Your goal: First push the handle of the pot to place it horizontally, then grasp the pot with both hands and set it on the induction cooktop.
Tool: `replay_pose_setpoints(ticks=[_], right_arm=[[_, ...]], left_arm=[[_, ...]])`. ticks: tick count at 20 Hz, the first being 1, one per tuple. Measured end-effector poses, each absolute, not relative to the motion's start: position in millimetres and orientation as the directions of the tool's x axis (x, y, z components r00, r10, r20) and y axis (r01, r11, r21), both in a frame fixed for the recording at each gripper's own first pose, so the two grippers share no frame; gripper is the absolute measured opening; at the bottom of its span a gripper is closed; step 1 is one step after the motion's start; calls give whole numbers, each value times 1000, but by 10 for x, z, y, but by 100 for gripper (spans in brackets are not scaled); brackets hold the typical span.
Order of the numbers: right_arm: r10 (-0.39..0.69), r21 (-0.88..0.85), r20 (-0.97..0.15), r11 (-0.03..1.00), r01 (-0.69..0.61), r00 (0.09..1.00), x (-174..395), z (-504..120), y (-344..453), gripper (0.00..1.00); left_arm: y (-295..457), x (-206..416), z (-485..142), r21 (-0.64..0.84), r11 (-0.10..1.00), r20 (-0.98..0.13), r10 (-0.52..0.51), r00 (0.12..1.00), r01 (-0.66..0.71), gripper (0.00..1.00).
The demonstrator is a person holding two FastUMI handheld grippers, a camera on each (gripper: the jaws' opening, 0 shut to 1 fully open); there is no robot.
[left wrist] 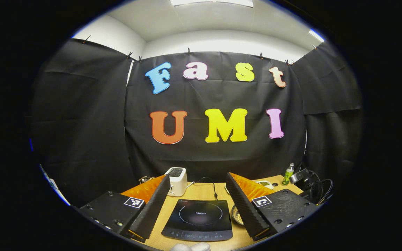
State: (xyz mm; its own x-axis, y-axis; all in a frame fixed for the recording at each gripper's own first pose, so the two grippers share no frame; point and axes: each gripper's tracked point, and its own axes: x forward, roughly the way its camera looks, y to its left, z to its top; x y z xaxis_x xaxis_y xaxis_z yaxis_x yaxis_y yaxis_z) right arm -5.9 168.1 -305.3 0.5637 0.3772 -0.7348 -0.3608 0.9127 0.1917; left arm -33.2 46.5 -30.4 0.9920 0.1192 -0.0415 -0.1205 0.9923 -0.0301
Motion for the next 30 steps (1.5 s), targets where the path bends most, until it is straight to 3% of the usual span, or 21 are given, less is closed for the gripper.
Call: replay_pose_setpoints(ticks=[12,13,22,23,24,25,30], right_arm=[[288,116,-830,927,-358,477,158,-3805,1812,4],[290,128,-837,928,-349,465,156,-3839,1811,0],[278,157,-854,944,-292,440,124,-4018,1604,4],[272,148,-854,944,-294,444,132,-4023,1572,0],[272,149,-855,944,-293,442,132,-4041,1556,4],[275,158,-856,945,-285,437,129,-4047,1535,0],[262,160,-862,953,-258,434,114,-4097,1378,4]], left_arm=[[671,-250,-447,-31,987,-78,156,985,-158,96],[675,-241,-455,-32,987,-82,155,985,-158,96],[661,-131,-508,-26,987,-96,154,984,-157,96],[655,-125,-518,-27,987,-96,152,984,-155,96],[654,-117,-519,-27,988,-97,151,984,-154,96],[660,-114,-505,-27,988,-97,151,984,-154,96],[611,-71,-542,-26,989,-106,139,985,-143,96]])
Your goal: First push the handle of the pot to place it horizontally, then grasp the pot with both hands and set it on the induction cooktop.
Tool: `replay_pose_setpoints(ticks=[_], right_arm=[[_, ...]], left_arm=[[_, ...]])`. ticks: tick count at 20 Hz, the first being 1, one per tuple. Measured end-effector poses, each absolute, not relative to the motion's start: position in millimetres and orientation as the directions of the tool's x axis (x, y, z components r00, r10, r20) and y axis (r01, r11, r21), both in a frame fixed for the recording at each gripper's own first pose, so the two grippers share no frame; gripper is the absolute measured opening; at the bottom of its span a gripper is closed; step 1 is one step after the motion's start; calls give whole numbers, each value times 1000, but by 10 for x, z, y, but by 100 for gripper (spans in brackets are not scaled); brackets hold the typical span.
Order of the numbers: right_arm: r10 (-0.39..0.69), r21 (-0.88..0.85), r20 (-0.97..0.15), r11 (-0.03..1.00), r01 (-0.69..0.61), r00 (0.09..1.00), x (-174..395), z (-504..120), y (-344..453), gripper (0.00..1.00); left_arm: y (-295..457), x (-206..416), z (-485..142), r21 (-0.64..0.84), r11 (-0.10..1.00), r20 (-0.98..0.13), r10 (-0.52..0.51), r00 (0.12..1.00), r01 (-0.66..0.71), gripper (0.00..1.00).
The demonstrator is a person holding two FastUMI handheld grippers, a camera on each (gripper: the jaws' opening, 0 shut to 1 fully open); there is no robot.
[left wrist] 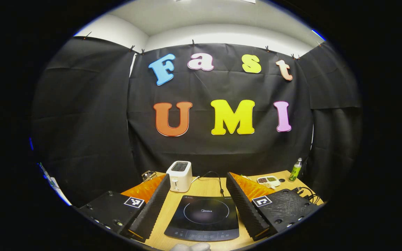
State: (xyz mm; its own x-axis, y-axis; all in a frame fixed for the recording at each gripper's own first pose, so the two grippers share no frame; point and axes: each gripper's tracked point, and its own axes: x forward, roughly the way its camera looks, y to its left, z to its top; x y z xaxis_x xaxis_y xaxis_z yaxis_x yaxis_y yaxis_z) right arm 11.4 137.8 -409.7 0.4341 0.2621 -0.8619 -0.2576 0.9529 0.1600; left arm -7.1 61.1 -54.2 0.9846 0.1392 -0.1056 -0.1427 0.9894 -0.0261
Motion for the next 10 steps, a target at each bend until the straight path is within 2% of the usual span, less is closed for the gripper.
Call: replay_pose_setpoints(ticks=[1,2,4,8,9,10], right_arm=[[260,159,-863,954,-255,433,112,-4097,1330,0],[255,157,-864,956,-249,435,112,-4102,1269,4],[243,150,-865,960,-237,438,115,-4109,1180,0],[217,135,-867,969,-207,448,172,-4139,965,0],[209,131,-869,971,-200,448,186,-4144,907,3],[202,126,-869,973,-193,453,188,-4154,846,0]], left_arm=[[602,-68,-547,-25,990,-105,138,985,-141,96],[593,-61,-543,-26,990,-105,135,985,-138,96],[575,-36,-553,-28,990,-105,131,986,-135,96],[540,1,-560,-27,991,-102,128,987,-131,96],[543,12,-573,-23,991,-104,128,986,-131,96],[538,19,-573,-22,991,-104,127,986,-130,96]])
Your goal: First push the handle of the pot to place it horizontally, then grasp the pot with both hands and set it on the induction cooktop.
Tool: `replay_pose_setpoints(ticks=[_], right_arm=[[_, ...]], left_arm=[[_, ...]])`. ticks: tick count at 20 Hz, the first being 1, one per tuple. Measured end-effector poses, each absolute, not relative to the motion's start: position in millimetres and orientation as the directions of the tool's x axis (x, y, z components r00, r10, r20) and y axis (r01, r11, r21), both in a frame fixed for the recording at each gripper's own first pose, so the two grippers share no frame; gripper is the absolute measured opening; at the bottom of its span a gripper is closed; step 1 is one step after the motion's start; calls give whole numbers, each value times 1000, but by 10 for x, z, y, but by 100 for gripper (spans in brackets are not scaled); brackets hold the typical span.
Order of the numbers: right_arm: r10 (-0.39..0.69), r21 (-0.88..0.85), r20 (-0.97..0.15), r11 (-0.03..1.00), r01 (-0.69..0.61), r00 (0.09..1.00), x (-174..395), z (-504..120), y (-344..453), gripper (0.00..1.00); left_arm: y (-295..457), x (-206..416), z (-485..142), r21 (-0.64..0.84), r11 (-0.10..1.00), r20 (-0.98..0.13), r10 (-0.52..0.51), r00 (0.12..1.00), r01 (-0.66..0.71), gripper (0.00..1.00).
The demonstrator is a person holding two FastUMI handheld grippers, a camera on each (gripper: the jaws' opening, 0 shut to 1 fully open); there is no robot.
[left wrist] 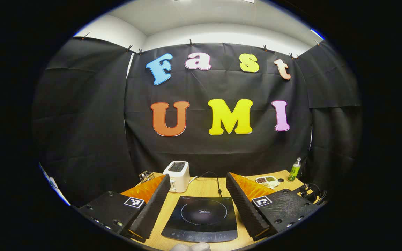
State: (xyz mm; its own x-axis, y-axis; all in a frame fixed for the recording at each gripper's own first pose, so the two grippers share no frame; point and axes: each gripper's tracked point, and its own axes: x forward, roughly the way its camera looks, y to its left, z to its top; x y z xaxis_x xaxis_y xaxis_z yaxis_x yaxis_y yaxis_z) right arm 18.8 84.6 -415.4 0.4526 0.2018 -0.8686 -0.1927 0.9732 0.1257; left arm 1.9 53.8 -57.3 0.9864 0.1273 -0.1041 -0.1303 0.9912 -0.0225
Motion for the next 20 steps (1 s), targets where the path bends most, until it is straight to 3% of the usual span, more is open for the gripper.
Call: replay_pose_setpoints(ticks=[14,20], right_arm=[[89,19,-880,988,-153,467,431,-4171,-9,4],[53,-21,-883,988,-153,467,608,-4155,-327,0]], left_arm=[[494,20,-582,-8,989,-115,148,982,-150,96],[446,-20,-647,-6,986,-131,164,978,-166,96]])
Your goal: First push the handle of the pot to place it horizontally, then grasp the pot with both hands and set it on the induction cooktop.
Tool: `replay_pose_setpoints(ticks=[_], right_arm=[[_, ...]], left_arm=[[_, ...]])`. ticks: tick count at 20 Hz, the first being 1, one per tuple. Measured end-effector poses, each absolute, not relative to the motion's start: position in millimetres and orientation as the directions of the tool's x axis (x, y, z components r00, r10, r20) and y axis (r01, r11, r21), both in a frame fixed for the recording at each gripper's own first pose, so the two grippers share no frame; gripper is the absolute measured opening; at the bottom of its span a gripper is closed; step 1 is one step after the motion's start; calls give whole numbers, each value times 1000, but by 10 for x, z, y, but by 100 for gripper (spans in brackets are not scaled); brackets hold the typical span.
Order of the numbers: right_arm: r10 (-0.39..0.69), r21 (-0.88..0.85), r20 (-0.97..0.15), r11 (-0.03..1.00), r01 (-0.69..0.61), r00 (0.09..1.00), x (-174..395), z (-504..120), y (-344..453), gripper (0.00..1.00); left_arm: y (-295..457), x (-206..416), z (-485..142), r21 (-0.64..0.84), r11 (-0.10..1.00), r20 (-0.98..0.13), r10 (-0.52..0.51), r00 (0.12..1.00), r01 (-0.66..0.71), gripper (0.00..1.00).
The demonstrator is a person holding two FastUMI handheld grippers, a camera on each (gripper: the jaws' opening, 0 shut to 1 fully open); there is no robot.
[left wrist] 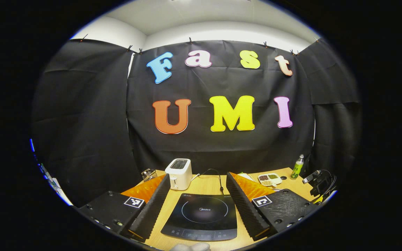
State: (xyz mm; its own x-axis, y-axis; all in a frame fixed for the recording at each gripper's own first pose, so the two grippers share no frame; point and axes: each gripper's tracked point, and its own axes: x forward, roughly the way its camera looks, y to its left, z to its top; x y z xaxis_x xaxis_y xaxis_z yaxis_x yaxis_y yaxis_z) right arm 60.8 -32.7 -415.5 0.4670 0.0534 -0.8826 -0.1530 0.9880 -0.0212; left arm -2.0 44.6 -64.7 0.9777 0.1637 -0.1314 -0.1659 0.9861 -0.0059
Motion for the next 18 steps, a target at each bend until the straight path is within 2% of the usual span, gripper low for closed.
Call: replay_pose_setpoints(ticks=[2,3,7,9,10,12,13,14,17,18], right_arm=[[42,-39,-884,986,-163,465,674,-4150,-432,4],[37,-49,-885,984,-171,463,709,-4150,-477,0],[16,-90,-890,973,-210,456,840,-4146,-637,4],[1,-113,-890,968,-224,456,922,-4140,-720,0],[-5,-124,-891,965,-232,454,960,-4140,-751,4],[-17,-149,-893,954,-259,451,1034,-4139,-804,0],[-24,-162,-893,948,-273,449,1063,-4131,-832,4],[-29,-174,-893,943,-285,449,1100,-4130,-871,0],[-37,-192,-891,934,-301,453,1197,-4104,-940,4],[-38,-196,-890,932,-307,454,1233,-4102,-960,0]], left_arm=[[426,-38,-653,-4,985,-135,171,976,-173,96],[437,-27,-660,-3,984,-137,176,975,-178,96],[411,-44,-691,2,979,-148,201,968,-203,96],[390,-58,-707,0,976,-152,214,965,-217,96],[385,-67,-721,0,974,-156,223,962,-226,96],[360,-93,-736,-5,970,-164,237,957,-241,96],[348,-93,-762,-10,969,-167,243,955,-248,96],[342,-102,-769,-12,967,-169,250,953,-256,96],[330,-122,-813,-11,961,-175,270,947,-276,96],[323,-124,-818,-11,959,-179,276,944,-282,96]])
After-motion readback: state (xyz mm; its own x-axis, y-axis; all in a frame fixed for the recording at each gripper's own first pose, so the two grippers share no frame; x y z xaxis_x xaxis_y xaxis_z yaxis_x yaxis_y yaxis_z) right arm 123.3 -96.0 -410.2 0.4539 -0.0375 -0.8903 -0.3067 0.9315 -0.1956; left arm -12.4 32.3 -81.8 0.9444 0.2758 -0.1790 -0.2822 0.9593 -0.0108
